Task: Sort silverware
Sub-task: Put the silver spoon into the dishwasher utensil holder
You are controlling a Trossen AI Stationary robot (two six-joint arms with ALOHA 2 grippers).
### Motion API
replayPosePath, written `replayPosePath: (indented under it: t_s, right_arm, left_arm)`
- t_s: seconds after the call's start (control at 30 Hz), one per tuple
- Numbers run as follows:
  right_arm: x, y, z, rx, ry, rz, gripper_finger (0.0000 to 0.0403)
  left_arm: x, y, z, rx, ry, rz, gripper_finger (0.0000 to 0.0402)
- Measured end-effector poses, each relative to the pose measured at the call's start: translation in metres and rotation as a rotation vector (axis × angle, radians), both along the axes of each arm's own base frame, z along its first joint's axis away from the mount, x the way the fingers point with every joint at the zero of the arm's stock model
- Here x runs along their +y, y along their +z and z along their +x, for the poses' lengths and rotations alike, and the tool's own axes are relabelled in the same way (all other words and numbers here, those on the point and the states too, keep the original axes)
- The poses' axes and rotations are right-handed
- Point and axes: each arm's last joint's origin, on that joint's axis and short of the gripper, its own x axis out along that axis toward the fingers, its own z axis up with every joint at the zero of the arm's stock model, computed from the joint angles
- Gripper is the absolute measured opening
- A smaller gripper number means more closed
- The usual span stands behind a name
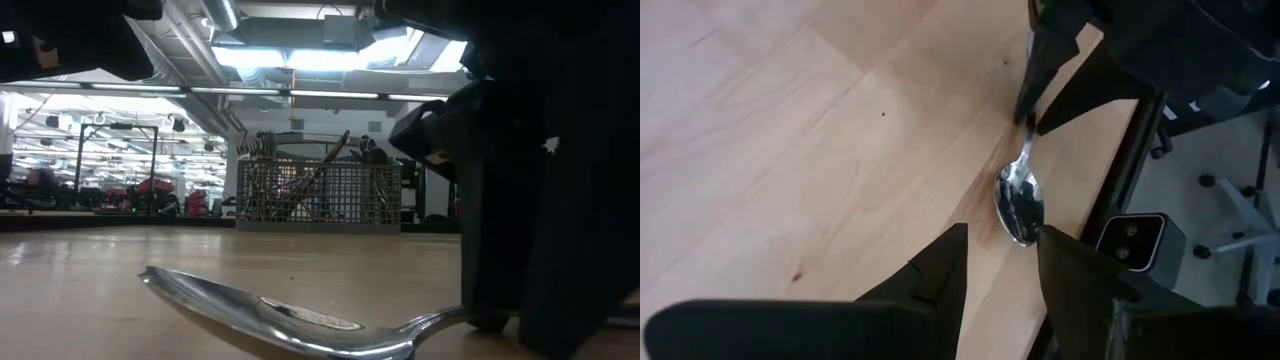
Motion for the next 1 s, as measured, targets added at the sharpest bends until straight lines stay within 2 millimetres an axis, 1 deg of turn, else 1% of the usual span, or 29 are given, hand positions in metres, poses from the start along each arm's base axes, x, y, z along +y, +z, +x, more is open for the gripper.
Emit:
replayPosePath:
  t_s: [0.13, 0.2, 0.23, 0.4, 0.57, 0.73, 1.0]
  right_arm:
    - [0.0, 0.0, 0.0, 0.001, -0.005, -0.001, 0.0038]
    - [0.0, 0.0, 0.0, 0.006, -0.025, 0.011, 0.0015]
    - [0.0, 0.0, 0.0, 0.006, -0.03, 0.014, 0.0012]
    - [0.002, 0.006, 0.003, 0.008, -0.047, 0.025, 0.0028]
    - [0.004, 0.021, 0.012, -0.011, -0.054, 0.039, 0.0009]
    - [0.002, 0.037, 0.018, -0.002, -0.074, 0.006, 0.0014]
    - [0.003, 0.058, 0.026, -0.05, -0.099, -0.002, 0.0009]
  left_arm:
    - [0.0, 0.0, 0.0, -0.006, 0.025, -0.029, 0.0111]
    - [-0.001, 0.001, 0.001, -0.012, 0.073, -0.084, 0.0111]
    - [-0.001, 0.002, 0.002, -0.018, 0.1, -0.119, 0.0111]
    - [-0.003, 0.003, 0.002, -0.013, 0.242, -0.299, 0.0111]
    - [-0.003, 0.003, 0.001, 0.027, 0.309, -0.406, 0.0111]
    - [-0.005, 0.002, 0.0, 0.09, 0.297, -0.468, 0.0111]
    - [-0.006, 0.002, 0.0, 0.098, 0.305, -0.49, 0.0111]
